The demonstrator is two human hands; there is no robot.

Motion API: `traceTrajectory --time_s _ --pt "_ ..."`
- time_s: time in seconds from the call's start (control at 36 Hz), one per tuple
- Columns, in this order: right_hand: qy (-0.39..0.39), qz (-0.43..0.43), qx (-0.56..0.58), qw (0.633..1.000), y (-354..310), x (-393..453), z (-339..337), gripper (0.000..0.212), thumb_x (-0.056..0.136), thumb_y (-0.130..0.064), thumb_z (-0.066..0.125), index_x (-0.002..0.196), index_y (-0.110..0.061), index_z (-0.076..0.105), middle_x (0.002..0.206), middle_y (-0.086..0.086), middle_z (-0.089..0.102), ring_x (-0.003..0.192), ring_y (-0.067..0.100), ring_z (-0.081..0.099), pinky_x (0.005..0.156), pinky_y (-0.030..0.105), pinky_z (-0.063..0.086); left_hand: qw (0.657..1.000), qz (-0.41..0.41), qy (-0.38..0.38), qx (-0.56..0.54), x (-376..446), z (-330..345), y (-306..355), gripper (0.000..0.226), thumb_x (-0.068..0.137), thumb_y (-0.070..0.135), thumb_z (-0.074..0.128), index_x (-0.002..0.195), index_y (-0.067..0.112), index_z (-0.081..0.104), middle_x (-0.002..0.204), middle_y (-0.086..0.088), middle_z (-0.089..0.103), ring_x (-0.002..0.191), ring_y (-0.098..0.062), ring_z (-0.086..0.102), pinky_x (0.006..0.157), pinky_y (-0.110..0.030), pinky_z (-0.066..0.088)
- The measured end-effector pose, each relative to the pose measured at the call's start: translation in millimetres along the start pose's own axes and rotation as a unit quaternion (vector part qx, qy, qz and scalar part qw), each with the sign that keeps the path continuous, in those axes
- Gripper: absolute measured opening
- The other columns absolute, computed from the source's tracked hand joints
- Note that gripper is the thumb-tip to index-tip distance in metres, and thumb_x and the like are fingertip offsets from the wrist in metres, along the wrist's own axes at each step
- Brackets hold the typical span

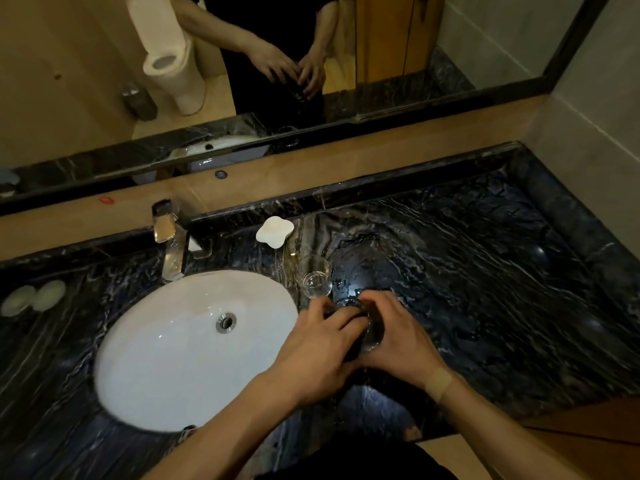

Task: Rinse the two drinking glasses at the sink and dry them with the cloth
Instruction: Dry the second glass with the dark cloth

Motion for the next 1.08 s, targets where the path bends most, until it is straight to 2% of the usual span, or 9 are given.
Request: traceTrajectory --time_s 0.28,0.39,0.56,0.72,0.78,0.83,0.89,1.0,1.08 --pt "0.003 -0.009 0.064 0.998 -5 -1 -2 0.084 0.045 -0.044 0.073 0.123 -0.041 0.043 0.122 -0.013 0.052 0.11 0.005 0.054 0.093 0.019 0.045 0.992 0.068 0.083 -0.069 -17 -3 -6 0.077 0.072 0.03 0.063 0.144 0.024 0.036 0.154 0.005 0.035 0.139 -0.022 0.033 0.105 -0.044 0.039" --pt "-0.02 -0.034 0.046 0.998 -15 -3 1 0.082 0.045 -0.044 0.076 0.117 -0.053 0.038 0.119 -0.017 0.052 0.105 0.006 0.056 0.09 0.028 0.05 0.992 0.1 0.05 -0.056 -13 3 -8 0.068 0.071 0.028 0.067 0.135 0.021 0.044 0.143 0.002 0.048 0.137 -0.02 0.04 0.099 -0.042 0.048" --pt "-0.033 -0.04 0.043 0.998 -23 2 -1 0.085 0.045 -0.036 0.081 0.124 -0.037 0.048 0.115 -0.018 0.056 0.103 0.007 0.058 0.09 0.026 0.049 0.994 0.093 0.031 -0.051 -4 -9 -9 0.045 0.072 0.022 0.068 0.116 0.015 0.057 0.123 -0.001 0.059 0.119 -0.02 0.048 0.079 -0.033 0.054" --pt "-0.077 -0.034 0.086 0.993 -23 13 -1 0.085 0.051 -0.04 0.09 0.128 -0.034 0.054 0.115 -0.015 0.067 0.104 0.002 0.064 0.094 0.03 0.052 0.988 0.014 -0.041 -0.149 13 -14 -20 0.043 0.08 0.017 0.07 0.121 0.02 0.06 0.118 0.001 0.064 0.109 -0.018 0.057 0.087 -0.027 0.048" --pt "-0.105 -0.036 0.168 0.98 -21 15 -2 0.096 0.059 -0.019 0.094 0.141 -0.029 0.046 0.121 -0.007 0.068 0.111 0.005 0.065 0.097 0.025 0.051 0.962 -0.031 -0.039 -0.268 14 -12 -27 0.048 0.079 0.017 0.076 0.124 0.021 0.062 0.117 0.002 0.069 0.105 -0.014 0.064 0.09 -0.027 0.051" --pt "-0.114 -0.041 0.23 0.966 -19 16 -7 0.105 0.062 -0.002 0.092 0.147 -0.029 0.036 0.129 -0.001 0.064 0.119 0.006 0.061 0.095 0.018 0.048 0.894 -0.1 -0.021 -0.435 11 -9 -37 0.054 0.073 0.005 0.081 0.123 0.017 0.064 0.112 0.001 0.074 0.103 -0.015 0.069 0.095 -0.03 0.053" --pt "-0.085 -0.037 0.275 0.957 -13 17 -10 0.101 0.06 -0.012 0.093 0.143 -0.035 0.039 0.136 -0.001 0.058 0.125 0.006 0.056 0.097 0.018 0.046 0.835 -0.16 0.012 -0.527 9 -9 -46 0.052 0.069 -0.004 0.082 0.117 0.011 0.067 0.105 -0.006 0.076 0.099 -0.021 0.071 0.095 -0.039 0.054" --pt "0.039 0.019 0.386 0.921 -5 15 3 0.056 0.078 -0.054 0.072 0.126 -0.029 0.057 0.12 -0.007 0.067 0.114 0.01 0.062 0.094 0.023 0.049 0.762 -0.228 0.069 -0.602 10 -9 -51 0.046 0.07 -0.011 0.078 0.111 0.007 0.069 0.1 -0.012 0.076 0.093 -0.026 0.072 0.09 -0.037 0.057" --pt "0.141 0.031 0.324 0.935 -14 21 4 0.023 0.092 -0.043 0.049 0.103 -0.027 0.061 0.101 -0.012 0.067 0.094 0.001 0.062 0.083 0.018 0.046 0.775 -0.232 0.087 -0.582 12 -6 -50 0.052 0.062 0.003 0.085 0.111 0.011 0.068 0.098 -0.01 0.076 0.094 -0.028 0.072 0.091 -0.045 0.057"
Point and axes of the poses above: each hand's wrist, its own x-axis towards the middle knuckle, its own z-axis out of the palm, y = z × x, the point moved 7 cm from there along x, towards the middle knuckle
